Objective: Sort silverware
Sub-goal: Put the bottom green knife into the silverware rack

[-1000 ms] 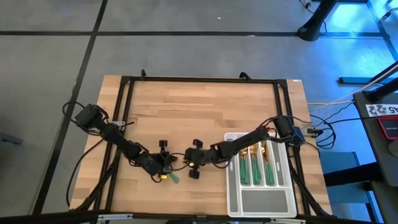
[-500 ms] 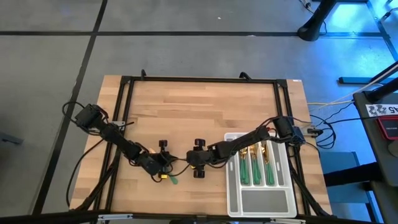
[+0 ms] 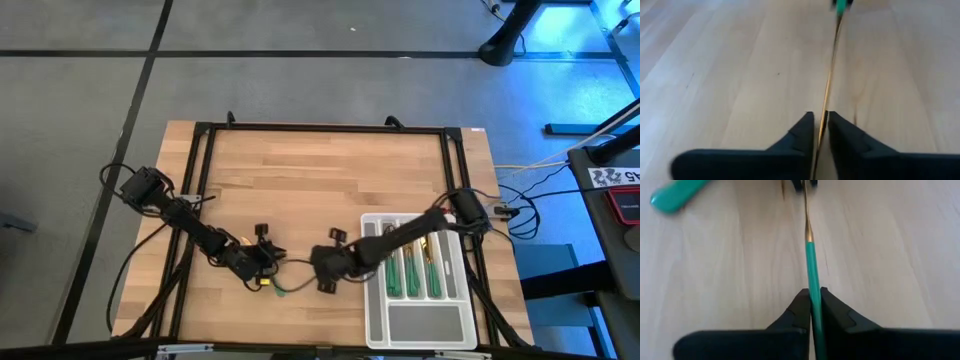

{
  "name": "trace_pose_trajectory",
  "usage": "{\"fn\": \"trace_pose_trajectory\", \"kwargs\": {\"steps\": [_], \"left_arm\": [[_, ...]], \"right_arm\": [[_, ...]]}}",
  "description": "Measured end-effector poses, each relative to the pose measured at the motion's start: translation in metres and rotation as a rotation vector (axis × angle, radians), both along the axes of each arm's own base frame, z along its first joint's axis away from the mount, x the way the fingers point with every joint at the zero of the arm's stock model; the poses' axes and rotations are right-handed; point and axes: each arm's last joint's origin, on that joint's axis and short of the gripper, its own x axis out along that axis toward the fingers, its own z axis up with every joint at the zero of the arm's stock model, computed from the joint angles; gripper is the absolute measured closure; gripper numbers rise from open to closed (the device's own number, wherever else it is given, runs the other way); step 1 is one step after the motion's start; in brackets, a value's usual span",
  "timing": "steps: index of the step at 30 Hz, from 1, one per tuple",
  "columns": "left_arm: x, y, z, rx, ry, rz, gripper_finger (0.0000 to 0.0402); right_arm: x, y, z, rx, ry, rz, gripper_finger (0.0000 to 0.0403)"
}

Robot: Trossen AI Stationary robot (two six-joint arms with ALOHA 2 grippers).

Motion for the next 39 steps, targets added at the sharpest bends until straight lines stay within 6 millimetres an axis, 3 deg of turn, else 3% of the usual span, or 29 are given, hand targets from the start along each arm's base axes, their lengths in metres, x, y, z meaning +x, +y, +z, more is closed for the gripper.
{"fn": "trace_pose_trajectory", "kwargs": {"steps": [4, 9, 15, 18, 24, 30, 34, 39], "left_arm": [[0.001, 0.002, 0.003, 0.011, -0.035, 0.037, 0.0297], [0.004, 0.01, 0.005, 0.035, -0.053, 0.095, 0.0237], [0.007, 0.016, 0.005, -0.007, -0.071, 0.159, 0.0218], [0.008, 0.017, 0.006, -0.008, -0.074, 0.167, 0.0221], [0.009, 0.017, 0.006, -0.012, -0.08, 0.171, 0.023], [0.01, 0.019, 0.007, -0.014, -0.085, 0.18, 0.0231], [0.012, 0.023, 0.007, -0.008, -0.085, 0.194, 0.0231], [0.015, 0.03, 0.007, 0.003, -0.082, 0.214, 0.0231]], "right_arm": [[-0.031, 0.012, 0.027, -0.002, 0.09, -0.103, 0.039], [-0.083, 0.029, 0.069, 0.029, 0.153, -0.319, 0.0387], [-0.159, 0.044, 0.109, 0.102, 0.326, -0.608, 0.0391], [-0.183, 0.054, 0.12, 0.138, 0.346, -0.695, 0.0391], [-0.227, 0.069, 0.129, 0.124, 0.447, -0.921, 0.0391], [-0.257, 0.08, 0.115, 0.138, 0.532, -1.121, 0.0389], [-0.266, 0.083, 0.1, 0.134, 0.548, -1.154, 0.0389], [-0.258, 0.08, 0.088, 0.161, 0.466, -1.149, 0.0389]]}}
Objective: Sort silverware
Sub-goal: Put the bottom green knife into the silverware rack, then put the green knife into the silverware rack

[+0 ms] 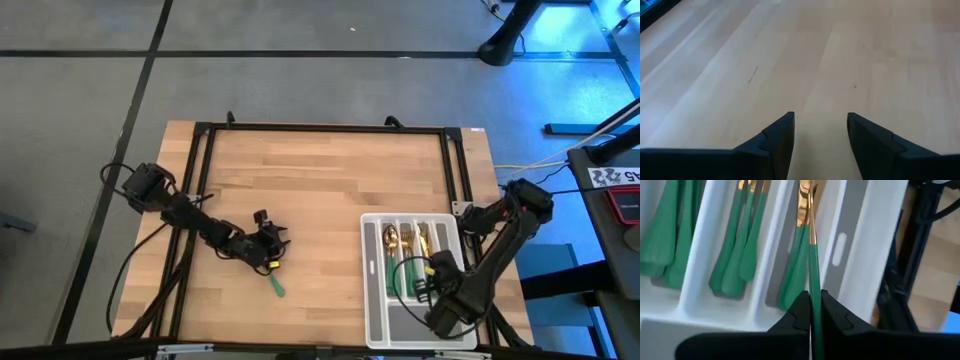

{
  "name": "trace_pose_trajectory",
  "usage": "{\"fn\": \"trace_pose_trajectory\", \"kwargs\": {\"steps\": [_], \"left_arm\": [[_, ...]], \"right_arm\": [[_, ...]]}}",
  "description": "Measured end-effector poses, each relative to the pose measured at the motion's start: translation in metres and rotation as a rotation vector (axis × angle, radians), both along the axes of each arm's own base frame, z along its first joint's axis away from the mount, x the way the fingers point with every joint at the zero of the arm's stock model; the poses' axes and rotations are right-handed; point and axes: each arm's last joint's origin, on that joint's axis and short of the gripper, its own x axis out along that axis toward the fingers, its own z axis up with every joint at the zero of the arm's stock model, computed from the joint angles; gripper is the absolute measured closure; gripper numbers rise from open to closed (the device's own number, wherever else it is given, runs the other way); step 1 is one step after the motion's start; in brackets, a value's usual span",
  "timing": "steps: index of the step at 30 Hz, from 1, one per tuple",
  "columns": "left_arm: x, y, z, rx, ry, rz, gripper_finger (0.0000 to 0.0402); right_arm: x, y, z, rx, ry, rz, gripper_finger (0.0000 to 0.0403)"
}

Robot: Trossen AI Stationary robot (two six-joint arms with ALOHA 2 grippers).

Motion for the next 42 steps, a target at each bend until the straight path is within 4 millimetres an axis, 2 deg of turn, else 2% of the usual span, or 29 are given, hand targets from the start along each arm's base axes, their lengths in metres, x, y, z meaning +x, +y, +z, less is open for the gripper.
{"fn": "trace_pose_trajectory", "kwargs": {"steps": [7, 15, 19, 24, 28, 31, 34, 36, 39, 42], "left_arm": [[0.002, 0.004, 0.0, 0.004, -0.001, 0.013, 0.0231], [0.006, 0.001, 0.005, -0.053, -0.063, -0.004, 0.0231], [0.007, 0.0, 0.007, -0.066, -0.083, -0.007, 0.0231], [0.008, -0.001, 0.007, -0.087, -0.099, -0.002, 0.0231], [0.011, -0.005, 0.01, -0.108, -0.096, -0.033, 0.0231], [0.018, -0.008, 0.016, -0.065, -0.093, -0.07, 0.0231], [0.029, -0.014, 0.032, 0.012, -0.067, -0.144, 0.0231], [0.037, -0.021, 0.047, 0.081, 0.01, -0.228, 0.0231], [0.042, -0.035, 0.068, 0.191, 0.219, -0.385, 0.0231], [0.038, -0.052, 0.084, 0.123, 0.389, -0.569, 0.0231]], "right_arm": [[0.011, -0.017, -0.024, -0.024, 0.021, -0.06, 0.0388], [0.02, -0.027, -0.046, 0.044, 0.024, -0.031, 0.0383], [0.019, -0.028, -0.05, 0.062, 0.032, 0.012, 0.0363], [0.019, -0.029, -0.049, 0.054, 0.043, 0.072, 0.0317], [0.018, -0.029, -0.043, 0.06, 0.075, 0.133, 0.0281], [0.017, -0.03, -0.029, 0.035, 0.12, 0.16, 0.026], [0.02, -0.028, -0.01, 0.016, 0.116, 0.23, 0.0248], [0.026, -0.025, 0.0, -0.014, 0.047, 0.327, 0.0245], [0.039, -0.023, 0.009, -0.145, -0.15, 0.471, 0.0246], [0.06, -0.02, 0.009, -0.217, -0.354, 0.561, 0.0246]]}}
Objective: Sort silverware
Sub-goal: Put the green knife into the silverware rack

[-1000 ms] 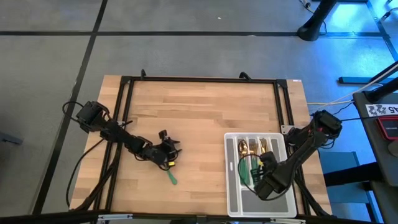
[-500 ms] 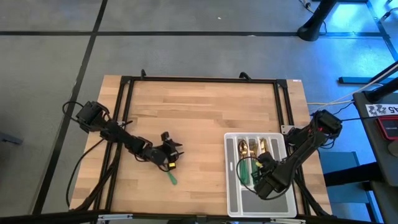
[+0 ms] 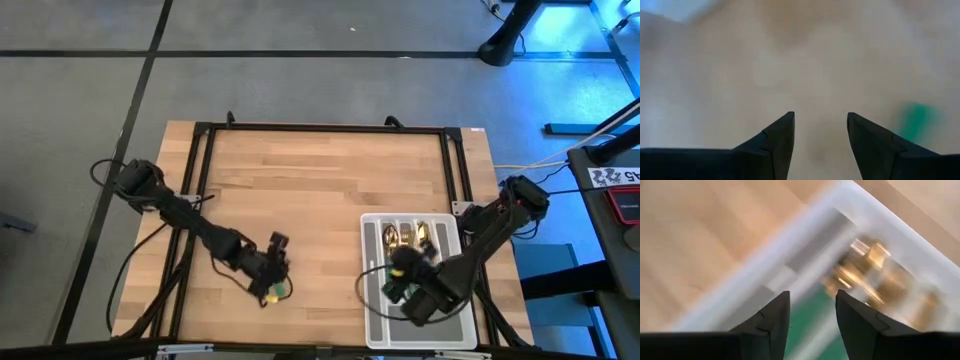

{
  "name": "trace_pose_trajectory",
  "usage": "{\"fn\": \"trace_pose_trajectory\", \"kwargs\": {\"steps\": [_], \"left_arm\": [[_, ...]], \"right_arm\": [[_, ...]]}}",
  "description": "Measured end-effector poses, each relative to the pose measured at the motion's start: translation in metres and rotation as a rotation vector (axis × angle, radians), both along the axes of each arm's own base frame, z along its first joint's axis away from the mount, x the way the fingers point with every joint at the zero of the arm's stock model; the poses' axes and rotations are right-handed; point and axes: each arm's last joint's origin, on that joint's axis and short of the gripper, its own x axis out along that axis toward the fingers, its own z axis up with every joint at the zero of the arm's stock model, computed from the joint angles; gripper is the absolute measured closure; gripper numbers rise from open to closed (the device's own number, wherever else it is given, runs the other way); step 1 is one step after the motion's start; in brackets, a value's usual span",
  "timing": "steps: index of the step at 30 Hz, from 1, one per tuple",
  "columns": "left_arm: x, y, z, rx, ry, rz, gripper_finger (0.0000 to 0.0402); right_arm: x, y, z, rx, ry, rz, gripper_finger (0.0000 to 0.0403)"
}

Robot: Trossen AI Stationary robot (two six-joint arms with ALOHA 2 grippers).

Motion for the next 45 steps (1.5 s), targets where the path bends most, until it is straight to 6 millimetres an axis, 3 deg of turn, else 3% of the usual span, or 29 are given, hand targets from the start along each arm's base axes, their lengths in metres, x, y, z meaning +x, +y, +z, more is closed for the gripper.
{"fn": "trace_pose_trajectory", "kwargs": {"steps": [3, 6, 11, 16, 21, 24, 27, 30, 34, 40, 45], "left_arm": [[-0.012, -0.016, 0.003, -0.113, 0.127, -0.009, 0.0231], [-0.035, -0.027, -0.007, -0.113, 0.216, 0.03, 0.0231], [-0.057, -0.029, -0.032, -0.101, 0.103, 0.174, 0.0231], [-0.05, -0.015, -0.049, -0.259, -0.079, 0.282, 0.0231], [-0.025, 0.007, -0.04, -0.305, -0.365, 0.361, 0.0231], [-0.013, 0.016, -0.029, -0.268, -0.462, 0.339, 0.0231], [-0.012, 0.016, -0.02, -0.246, -0.429, 0.265, 0.0231], [-0.026, 0.011, -0.013, -0.273, -0.293, 0.192, 0.0231], [-0.057, 0.005, -0.013, -0.296, -0.115, 0.243, 0.0231], [-0.087, -0.014, -0.037, -0.341, -0.068, 0.283, 0.0231], [-0.096, -0.013, -0.066, -0.326, -0.114, 0.424, 0.0231]], "right_arm": [[0.025, 0.0, 0.0, 0.008, -0.096, 0.12, 0.0247], [0.05, -0.001, 0.002, -0.016, -0.194, 0.261, 0.0247], [0.084, -0.008, 0.012, -0.097, -0.376, 0.419, 0.0247], [0.101, -0.016, 0.02, -0.098, -0.434, 0.525, 0.0247], [0.11, -0.024, 0.015, -0.12, -0.415, 0.516, 0.0247], [0.12, -0.031, 0.006, -0.136, -0.405, 0.484, 0.0247], [0.136, -0.035, -0.013, -0.142, -0.394, 0.459, 0.0247], [0.155, -0.038, -0.04, -0.147, -0.396, 0.446, 0.0247], [0.174, -0.044, -0.075, -0.13, -0.361, 0.491, 0.0247], [0.2, -0.054, -0.097, -0.094, -0.494, 0.505, 0.0241], [0.217, -0.049, -0.114, -0.152, -0.642, 0.672, 0.0192]]}}
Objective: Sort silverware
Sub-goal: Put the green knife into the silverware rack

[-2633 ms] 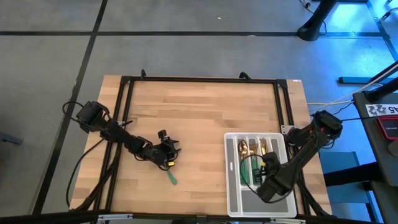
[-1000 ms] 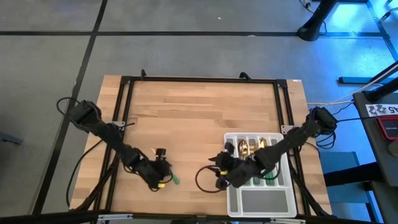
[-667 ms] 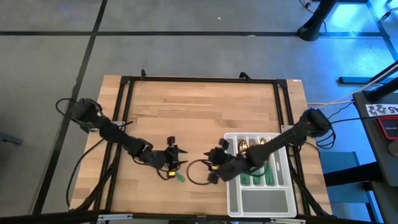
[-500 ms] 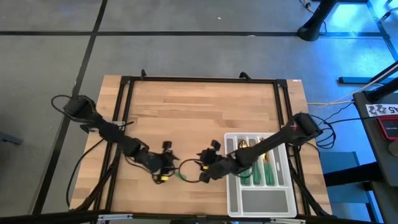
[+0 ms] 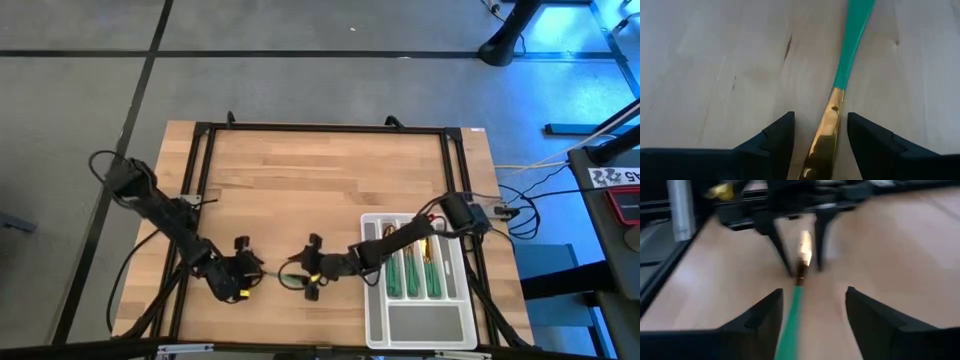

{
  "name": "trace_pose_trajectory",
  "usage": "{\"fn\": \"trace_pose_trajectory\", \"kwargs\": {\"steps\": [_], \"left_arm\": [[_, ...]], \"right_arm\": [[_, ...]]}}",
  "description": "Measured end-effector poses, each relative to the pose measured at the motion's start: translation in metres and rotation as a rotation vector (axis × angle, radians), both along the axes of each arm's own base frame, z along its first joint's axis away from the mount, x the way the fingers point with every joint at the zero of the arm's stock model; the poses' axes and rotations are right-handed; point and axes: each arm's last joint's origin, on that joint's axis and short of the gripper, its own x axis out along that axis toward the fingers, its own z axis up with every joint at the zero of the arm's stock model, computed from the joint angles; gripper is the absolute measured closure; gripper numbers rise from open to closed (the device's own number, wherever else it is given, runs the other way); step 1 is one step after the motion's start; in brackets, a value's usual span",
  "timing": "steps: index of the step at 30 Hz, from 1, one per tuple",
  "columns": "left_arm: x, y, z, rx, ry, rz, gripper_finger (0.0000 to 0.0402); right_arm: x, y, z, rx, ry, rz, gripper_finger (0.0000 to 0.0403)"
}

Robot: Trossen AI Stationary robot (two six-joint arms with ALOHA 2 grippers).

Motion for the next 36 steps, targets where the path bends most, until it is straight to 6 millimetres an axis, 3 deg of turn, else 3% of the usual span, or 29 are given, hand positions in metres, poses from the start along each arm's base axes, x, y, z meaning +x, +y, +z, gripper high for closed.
{"fn": "trace_pose_trajectory", "kwargs": {"steps": [7, 16, 20, 29, 36], "left_arm": [[0.02, 0.006, -0.02, 0.045, -0.063, 0.095, 0.0231], [0.054, 0.033, -0.018, 0.092, -0.196, 0.2, 0.0231], [0.062, 0.033, -0.002, 0.109, -0.239, 0.187, 0.0231], [0.038, 0.028, 0.046, 0.118, -0.257, 0.119, 0.0231], [0.022, 0.033, 0.042, 0.128, -0.193, 0.185, 0.0231]], "right_arm": [[0.005, -0.001, -0.029, -0.103, 0.001, 0.056, 0.013], [0.005, -0.011, -0.037, -0.154, 0.057, 0.002, 0.0145], [0.004, -0.018, -0.042, -0.157, 0.112, -0.046, 0.0153], [0.002, -0.027, -0.043, -0.217, 0.122, -0.249, 0.0182], [0.005, -0.036, -0.032, -0.155, 0.024, -0.51, 0.0197]]}}
